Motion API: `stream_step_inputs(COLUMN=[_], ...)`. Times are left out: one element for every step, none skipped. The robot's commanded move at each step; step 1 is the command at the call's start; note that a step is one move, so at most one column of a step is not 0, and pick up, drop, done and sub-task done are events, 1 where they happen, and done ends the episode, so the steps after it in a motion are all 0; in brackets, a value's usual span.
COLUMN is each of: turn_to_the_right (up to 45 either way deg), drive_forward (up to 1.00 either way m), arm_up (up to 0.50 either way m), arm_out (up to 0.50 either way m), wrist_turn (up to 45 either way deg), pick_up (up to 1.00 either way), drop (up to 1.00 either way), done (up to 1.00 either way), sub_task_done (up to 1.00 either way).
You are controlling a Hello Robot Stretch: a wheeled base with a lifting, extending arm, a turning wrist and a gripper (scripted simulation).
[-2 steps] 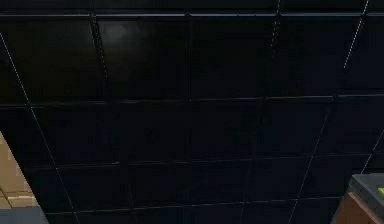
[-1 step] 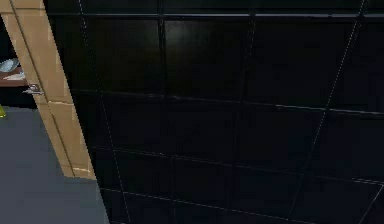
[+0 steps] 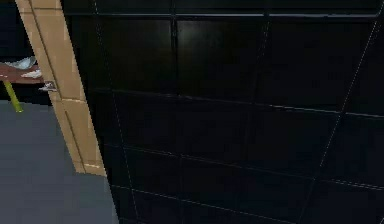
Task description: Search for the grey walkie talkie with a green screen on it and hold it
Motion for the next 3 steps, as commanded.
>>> stream_step_inputs(turn_to_the_right=[45.0, 45.0, 6.0], drive_forward=[0.0, 0.0, 0.0], arm_up=[0.0, 0.0, 0.0], arm_out=[0.0, 0.0, 0.0], wrist_turn=[0.0, 0.0, 0.0], pick_up=[0.0, 0.0, 0.0], drop=[0.0, 0.0, 0.0], done=[0.0, 0.0, 0.0], sub_task_done=[0.0, 0.0, 0.0])
